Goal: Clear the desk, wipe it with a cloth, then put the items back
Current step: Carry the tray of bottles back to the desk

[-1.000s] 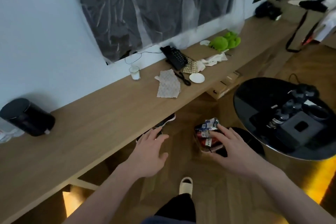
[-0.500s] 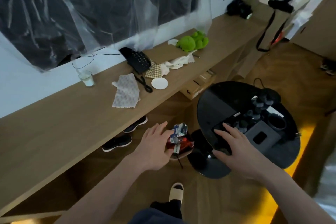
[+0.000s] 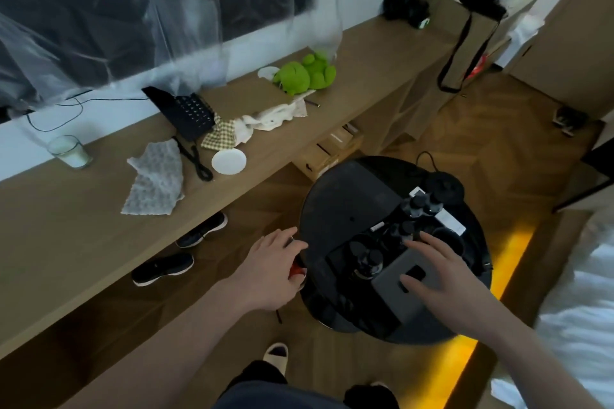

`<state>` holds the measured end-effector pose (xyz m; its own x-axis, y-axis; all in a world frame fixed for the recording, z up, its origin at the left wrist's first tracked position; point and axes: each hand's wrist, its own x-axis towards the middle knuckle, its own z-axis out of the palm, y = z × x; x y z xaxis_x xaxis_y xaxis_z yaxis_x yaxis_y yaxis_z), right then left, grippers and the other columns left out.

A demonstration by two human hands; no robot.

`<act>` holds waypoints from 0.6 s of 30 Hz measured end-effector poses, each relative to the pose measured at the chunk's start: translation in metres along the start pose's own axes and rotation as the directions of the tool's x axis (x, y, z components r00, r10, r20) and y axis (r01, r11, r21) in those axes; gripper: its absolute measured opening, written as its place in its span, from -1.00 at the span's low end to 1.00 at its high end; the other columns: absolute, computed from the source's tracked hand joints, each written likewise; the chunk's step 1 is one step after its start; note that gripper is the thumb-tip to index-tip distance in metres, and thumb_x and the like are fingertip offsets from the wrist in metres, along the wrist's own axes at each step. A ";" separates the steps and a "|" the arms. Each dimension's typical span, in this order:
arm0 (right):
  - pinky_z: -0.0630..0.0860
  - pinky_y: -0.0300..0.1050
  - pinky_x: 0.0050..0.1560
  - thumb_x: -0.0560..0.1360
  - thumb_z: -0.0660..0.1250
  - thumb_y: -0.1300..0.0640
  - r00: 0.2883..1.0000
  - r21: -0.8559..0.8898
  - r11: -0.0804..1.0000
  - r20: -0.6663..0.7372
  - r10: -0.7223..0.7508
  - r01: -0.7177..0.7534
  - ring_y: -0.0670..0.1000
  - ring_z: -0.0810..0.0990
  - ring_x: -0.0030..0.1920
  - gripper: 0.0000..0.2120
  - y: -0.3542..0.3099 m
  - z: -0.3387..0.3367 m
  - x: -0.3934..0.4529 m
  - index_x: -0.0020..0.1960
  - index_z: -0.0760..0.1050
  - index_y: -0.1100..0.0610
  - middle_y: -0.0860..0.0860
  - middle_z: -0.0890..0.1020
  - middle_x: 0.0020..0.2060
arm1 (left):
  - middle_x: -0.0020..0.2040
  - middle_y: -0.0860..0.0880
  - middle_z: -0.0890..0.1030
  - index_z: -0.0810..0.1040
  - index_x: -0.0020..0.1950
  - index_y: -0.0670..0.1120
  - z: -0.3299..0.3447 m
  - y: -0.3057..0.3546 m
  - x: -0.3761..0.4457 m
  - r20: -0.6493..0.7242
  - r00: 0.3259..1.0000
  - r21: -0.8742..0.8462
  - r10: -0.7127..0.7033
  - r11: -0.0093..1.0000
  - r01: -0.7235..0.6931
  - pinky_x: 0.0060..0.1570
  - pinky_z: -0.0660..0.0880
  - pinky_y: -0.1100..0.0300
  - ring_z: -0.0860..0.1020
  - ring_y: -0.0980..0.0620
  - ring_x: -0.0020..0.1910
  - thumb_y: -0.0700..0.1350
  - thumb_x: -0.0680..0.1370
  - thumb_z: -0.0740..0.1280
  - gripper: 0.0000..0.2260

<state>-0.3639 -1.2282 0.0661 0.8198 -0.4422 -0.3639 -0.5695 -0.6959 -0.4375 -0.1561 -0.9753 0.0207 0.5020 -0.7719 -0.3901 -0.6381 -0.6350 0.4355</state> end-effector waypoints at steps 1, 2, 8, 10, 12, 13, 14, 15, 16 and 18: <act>0.29 0.10 0.55 0.57 0.30 -0.27 1.000 0.004 1.000 0.006 -0.003 0.003 -0.01 0.08 0.63 -0.36 0.010 -0.007 0.005 0.59 0.18 -0.24 -0.29 0.01 0.61 | 0.68 0.05 0.00 0.17 0.62 0.13 0.003 0.006 0.006 0.000 1.000 -0.005 -0.010 1.000 0.010 0.62 -0.02 -0.04 -0.05 -0.04 0.66 0.10 0.67 0.24 -0.47; 0.30 0.09 0.54 0.58 0.31 -0.25 1.000 0.005 1.000 0.014 -0.014 0.013 -0.01 0.09 0.63 -0.37 0.020 -0.013 0.011 0.59 0.19 -0.23 -0.27 0.02 0.62 | 0.68 0.05 0.01 0.17 0.62 0.13 0.007 0.012 0.011 -0.002 1.000 -0.011 -0.024 1.000 0.024 0.62 -0.01 -0.03 -0.03 -0.04 0.66 0.09 0.67 0.24 -0.47; 0.28 0.04 0.54 0.59 0.33 -0.21 0.986 0.010 0.991 0.103 -0.131 0.131 -0.05 0.11 0.62 -0.38 0.083 -0.049 0.053 0.59 0.19 -0.23 -0.27 0.04 0.62 | 0.66 0.03 0.08 0.23 0.60 0.10 0.053 0.054 0.037 -0.065 0.980 -0.078 -0.187 0.980 0.181 0.59 0.12 -0.03 0.09 -0.07 0.63 0.09 0.66 0.27 -0.48; 0.30 0.04 0.53 0.59 0.32 -0.23 0.976 0.002 0.986 0.142 -0.164 0.166 -0.06 0.14 0.61 -0.39 0.108 -0.061 0.066 0.58 0.20 -0.25 -0.30 0.05 0.61 | 0.66 0.03 0.09 0.24 0.60 0.10 0.074 0.072 0.042 -0.060 0.955 -0.151 -0.290 0.949 0.278 0.56 0.19 -0.04 0.12 -0.09 0.62 0.10 0.65 0.29 -0.46; 0.32 0.04 0.53 0.59 0.32 -0.22 0.966 0.010 0.981 0.175 -0.192 0.193 -0.06 0.17 0.60 -0.40 0.134 -0.071 0.074 0.57 0.22 -0.25 -0.30 0.08 0.59 | 0.66 0.02 0.10 0.23 0.60 0.09 0.098 0.092 0.044 -0.046 0.920 -0.248 -0.389 0.897 0.367 0.53 0.23 -0.02 0.16 -0.11 0.60 0.08 0.64 0.29 -0.45; 0.33 0.04 0.52 0.59 0.33 -0.21 0.963 0.009 0.980 0.185 -0.197 0.198 -0.06 0.19 0.59 -0.41 0.147 -0.076 0.079 0.57 0.23 -0.23 -0.29 0.10 0.59 | 0.66 0.01 0.11 0.23 0.61 0.08 0.108 0.103 0.045 -0.039 0.903 -0.281 -0.428 0.872 0.401 0.52 0.25 -0.02 0.18 -0.12 0.59 0.07 0.63 0.28 -0.45; 0.33 0.02 0.52 0.60 0.34 -0.19 0.962 0.007 0.980 0.193 -0.195 0.197 -0.05 0.21 0.58 -0.41 0.158 -0.080 0.084 0.57 0.24 -0.21 -0.27 0.13 0.58 | 0.65 0.01 0.12 0.24 0.61 0.07 0.116 0.114 0.045 -0.027 0.886 -0.310 -0.463 0.846 0.433 0.51 0.26 -0.02 0.19 -0.12 0.59 0.06 0.62 0.27 -0.45; 0.34 0.00 0.50 0.60 0.34 -0.16 0.960 0.002 0.981 0.204 -0.191 0.195 -0.05 0.23 0.57 -0.42 0.168 -0.084 0.089 0.57 0.26 -0.18 -0.23 0.16 0.58 | 0.65 0.00 0.12 0.24 0.60 0.06 0.126 0.124 0.044 -0.014 0.867 -0.342 -0.497 0.818 0.463 0.51 0.27 -0.03 0.20 -0.13 0.58 0.05 0.62 0.26 -0.45; 0.34 -0.02 0.48 0.61 0.35 -0.13 0.959 0.001 0.982 0.213 -0.186 0.190 -0.04 0.27 0.55 -0.44 0.177 -0.086 0.093 0.56 0.27 -0.16 -0.20 0.20 0.57 | 0.64 0.00 0.13 0.25 0.60 0.04 0.135 0.134 0.043 0.013 0.847 -0.374 -0.531 0.783 0.497 0.50 0.28 -0.05 0.21 -0.14 0.57 0.03 0.60 0.25 -0.44; 0.37 -0.05 0.42 0.62 0.36 -0.08 0.961 0.015 0.987 0.226 -0.158 0.159 -0.01 0.34 0.51 -0.47 0.192 -0.088 0.102 0.55 0.31 -0.12 -0.15 0.26 0.54 | 0.61 0.01 0.16 0.25 0.59 0.03 0.151 0.148 0.039 0.069 0.813 -0.418 -0.578 0.723 0.549 0.47 0.32 -0.08 0.26 -0.16 0.54 0.03 0.51 0.22 -0.37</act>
<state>-0.3842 -1.4571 0.0170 0.8646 -0.1870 -0.4663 -0.4328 -0.7485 -0.5024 -0.3196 -1.0947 -0.0529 0.7364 -0.2590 -0.6250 0.0584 -0.8961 0.4401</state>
